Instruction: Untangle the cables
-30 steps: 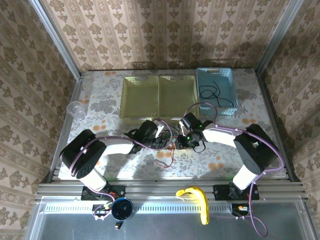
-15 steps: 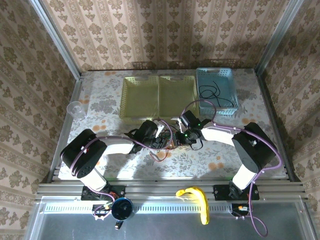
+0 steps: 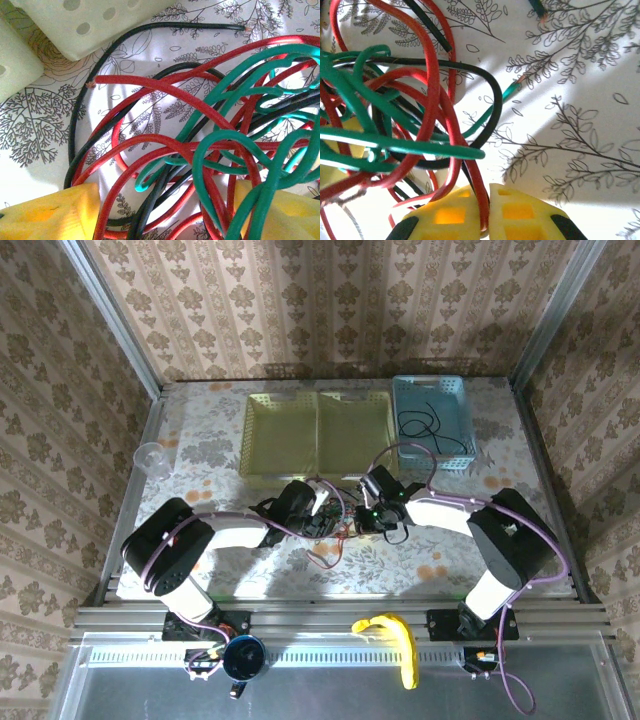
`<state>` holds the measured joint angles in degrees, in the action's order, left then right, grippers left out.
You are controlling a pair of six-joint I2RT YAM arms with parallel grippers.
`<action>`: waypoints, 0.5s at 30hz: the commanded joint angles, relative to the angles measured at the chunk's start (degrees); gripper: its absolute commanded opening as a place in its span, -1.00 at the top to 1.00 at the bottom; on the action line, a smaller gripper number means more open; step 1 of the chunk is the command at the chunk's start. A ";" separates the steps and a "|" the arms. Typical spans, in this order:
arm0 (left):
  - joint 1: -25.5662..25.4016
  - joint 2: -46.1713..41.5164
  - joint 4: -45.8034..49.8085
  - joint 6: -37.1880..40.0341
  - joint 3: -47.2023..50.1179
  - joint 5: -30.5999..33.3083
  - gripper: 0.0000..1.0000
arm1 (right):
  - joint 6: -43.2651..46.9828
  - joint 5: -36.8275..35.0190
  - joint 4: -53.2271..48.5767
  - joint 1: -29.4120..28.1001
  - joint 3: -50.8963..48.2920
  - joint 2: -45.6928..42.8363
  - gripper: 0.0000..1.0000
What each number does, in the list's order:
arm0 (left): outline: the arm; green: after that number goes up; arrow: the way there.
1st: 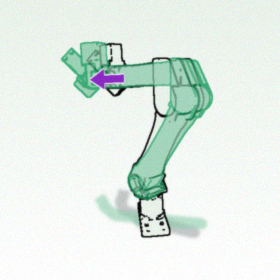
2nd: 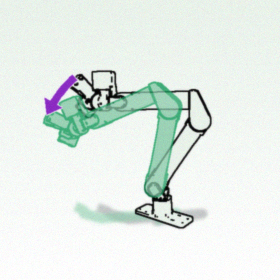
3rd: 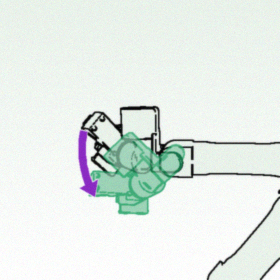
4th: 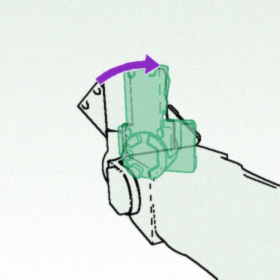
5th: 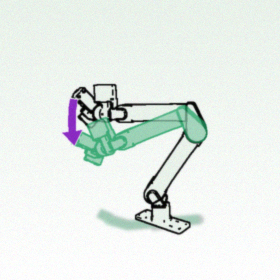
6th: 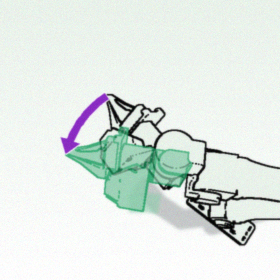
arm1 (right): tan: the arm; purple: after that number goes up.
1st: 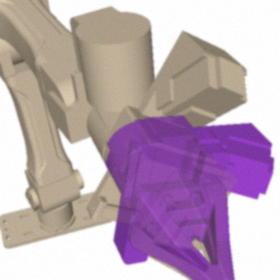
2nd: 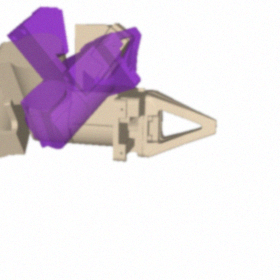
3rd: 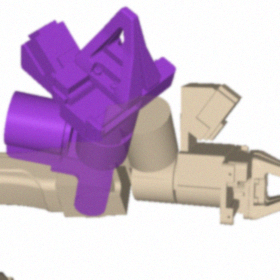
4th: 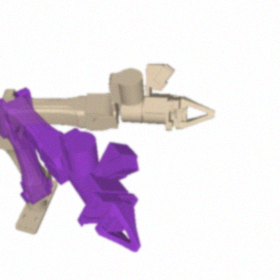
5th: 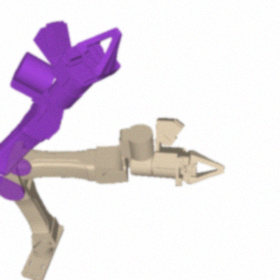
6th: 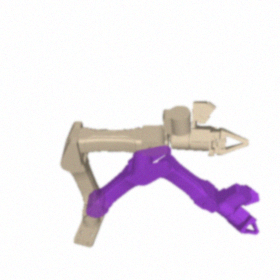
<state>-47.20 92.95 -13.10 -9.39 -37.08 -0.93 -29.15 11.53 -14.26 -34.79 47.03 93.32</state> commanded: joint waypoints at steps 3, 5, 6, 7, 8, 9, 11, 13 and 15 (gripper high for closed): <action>0.09 2.80 3.01 0.03 -0.77 -0.14 -0.39 | -1.80 -11.03 -3.60 0.55 -2.43 -5.06 0.85; 0.14 3.25 3.17 0.06 -1.13 -0.04 -0.37 | -2.14 -13.31 -4.29 0.92 -2.98 -6.36 0.81; 0.09 3.53 3.30 0.07 -1.30 -0.19 -0.37 | -2.44 -14.51 -4.57 1.14 -3.23 -6.90 0.77; 0.05 3.72 3.42 0.13 -1.57 -0.21 -0.36 | -2.73 -15.45 -4.87 1.42 -3.49 -7.43 0.75; 0.01 3.81 3.65 0.19 -1.76 -0.21 -0.36 | -3.04 -16.27 -5.13 1.70 -3.68 -7.88 0.73; -0.15 3.91 3.70 0.31 -1.93 -0.21 -0.36 | -3.48 -17.27 -5.48 2.03 -3.94 -8.37 0.70; -0.34 4.00 3.71 0.42 -2.11 -0.21 -0.36 | -4.28 -18.74 -6.00 2.73 -4.43 -9.30 0.59; -0.55 4.15 3.81 0.59 -2.28 -0.31 -0.36 | -4.16 -18.07 -5.58 3.27 -4.90 -10.14 0.44; -1.01 4.34 4.12 0.86 -2.68 -0.30 -0.36 | -2.82 -15.58 -4.12 3.32 -5.31 -10.82 0.30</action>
<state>-47.92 95.35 -13.96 -9.39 -39.44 -1.91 -31.97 -1.89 -16.58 -31.88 42.65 84.31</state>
